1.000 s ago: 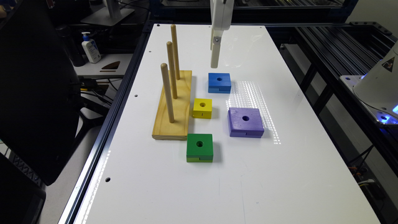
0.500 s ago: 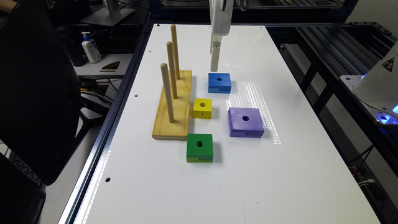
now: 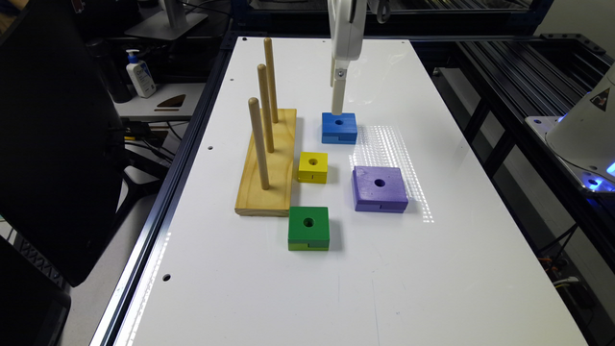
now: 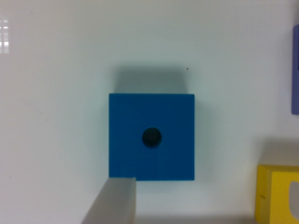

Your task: Pick up blue block.

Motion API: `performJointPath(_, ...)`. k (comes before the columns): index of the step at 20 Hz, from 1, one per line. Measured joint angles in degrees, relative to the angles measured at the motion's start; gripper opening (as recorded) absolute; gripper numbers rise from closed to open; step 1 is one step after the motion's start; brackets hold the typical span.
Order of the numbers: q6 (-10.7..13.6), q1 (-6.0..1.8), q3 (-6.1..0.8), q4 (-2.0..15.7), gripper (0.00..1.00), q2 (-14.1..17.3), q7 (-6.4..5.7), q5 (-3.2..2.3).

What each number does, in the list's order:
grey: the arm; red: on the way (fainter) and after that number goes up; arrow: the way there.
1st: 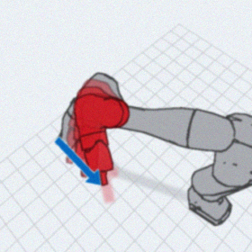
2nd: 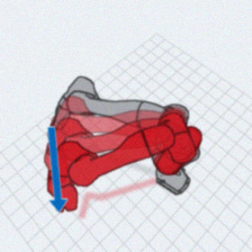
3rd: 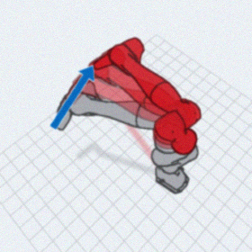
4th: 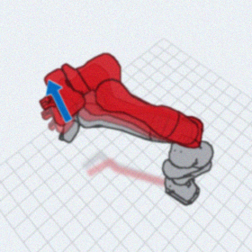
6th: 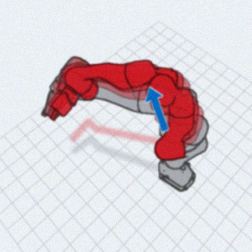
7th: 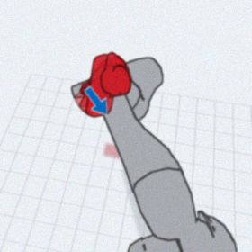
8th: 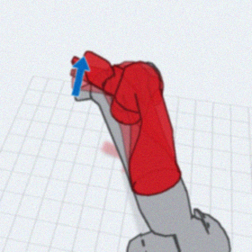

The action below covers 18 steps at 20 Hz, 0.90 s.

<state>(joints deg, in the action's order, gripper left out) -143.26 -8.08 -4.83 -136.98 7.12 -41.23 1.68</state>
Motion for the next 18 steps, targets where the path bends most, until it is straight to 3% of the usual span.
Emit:
performJointPath(3, -1.58, 0.0, 0.0, -1.37, 1.0, 0.18, 0.0, 0.0)
performJointPath(6, -1.8, -0.18, 0.34, -1.57, 1.0, 0.18, 0.12, -0.29)
performJointPath(7, -1.82, -0.52, 0.53, -1.56, 1.0, 0.18, 0.47, -0.52)
performJointPath(12, -1.86, -1.79, 0.83, -1.54, 1.0, 0.18, 1.86, -0.66)
performJointPath(18, -1.98, -1.72, 0.68, -1.53, 1.0, 0.37, 1.89, -0.68)
